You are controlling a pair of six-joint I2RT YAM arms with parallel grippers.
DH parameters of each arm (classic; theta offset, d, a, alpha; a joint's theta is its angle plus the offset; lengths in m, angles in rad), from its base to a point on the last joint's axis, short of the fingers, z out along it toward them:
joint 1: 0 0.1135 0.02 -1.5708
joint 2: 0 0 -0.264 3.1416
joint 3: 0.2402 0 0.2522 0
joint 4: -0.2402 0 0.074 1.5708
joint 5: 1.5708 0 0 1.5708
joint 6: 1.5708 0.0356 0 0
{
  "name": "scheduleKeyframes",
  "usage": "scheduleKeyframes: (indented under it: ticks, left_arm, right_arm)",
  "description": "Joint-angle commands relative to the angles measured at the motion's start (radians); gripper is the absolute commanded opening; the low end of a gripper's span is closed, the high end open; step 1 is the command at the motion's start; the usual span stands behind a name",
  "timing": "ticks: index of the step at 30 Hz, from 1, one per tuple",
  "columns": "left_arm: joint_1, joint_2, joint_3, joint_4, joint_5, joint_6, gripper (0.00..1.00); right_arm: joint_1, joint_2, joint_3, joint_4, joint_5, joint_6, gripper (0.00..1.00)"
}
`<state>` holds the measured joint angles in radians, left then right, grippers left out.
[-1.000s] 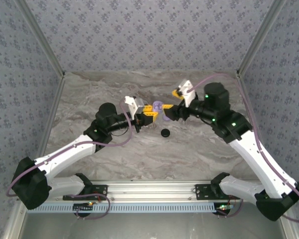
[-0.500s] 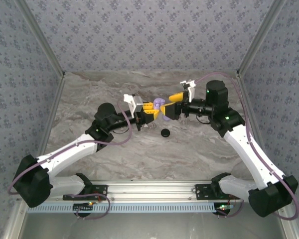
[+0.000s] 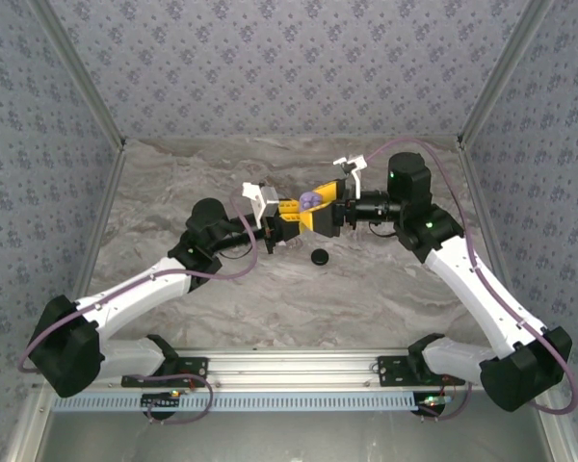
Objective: Insert the wireless bluetooth earbuds into the charging case
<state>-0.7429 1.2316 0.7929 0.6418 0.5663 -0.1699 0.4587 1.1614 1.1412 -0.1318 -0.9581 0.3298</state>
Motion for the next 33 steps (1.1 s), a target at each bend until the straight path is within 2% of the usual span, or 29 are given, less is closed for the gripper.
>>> scheduleKeyframes:
  ticks: [1,11,17,21,24,29,33]
  left_arm:
    - [-0.009,0.007,0.035,0.037,0.006,-0.007,0.02]
    - [-0.009,0.012,0.036,0.021,-0.005,0.003,0.02]
    - [-0.009,0.007,0.04,-0.001,-0.013,0.007,0.02]
    - [-0.009,-0.02,0.035,-0.099,-0.065,0.019,0.02]
    - [-0.009,-0.036,0.019,-0.187,-0.118,0.009,0.02]
    - [-0.007,0.007,-0.024,-0.326,-0.261,-0.064,0.01]
    - [-0.006,0.104,-0.057,-0.336,-0.308,-0.164,0.0]
  right_arm:
    - [0.011,-0.018,0.043,-0.023,-0.067,-0.016,1.0]
    - [0.015,-0.083,0.075,-0.173,-0.015,-0.119,1.0]
    - [0.008,-0.078,0.091,-0.277,0.104,-0.195,1.0]
    - [-0.01,-0.081,0.102,-0.383,0.277,-0.284,1.0]
    - [-0.058,-0.096,0.074,-0.386,0.385,-0.274,1.0]
    - [-0.149,-0.138,-0.021,-0.319,0.413,-0.192,1.0]
    - [-0.204,-0.164,-0.068,-0.303,0.441,-0.146,1.0]
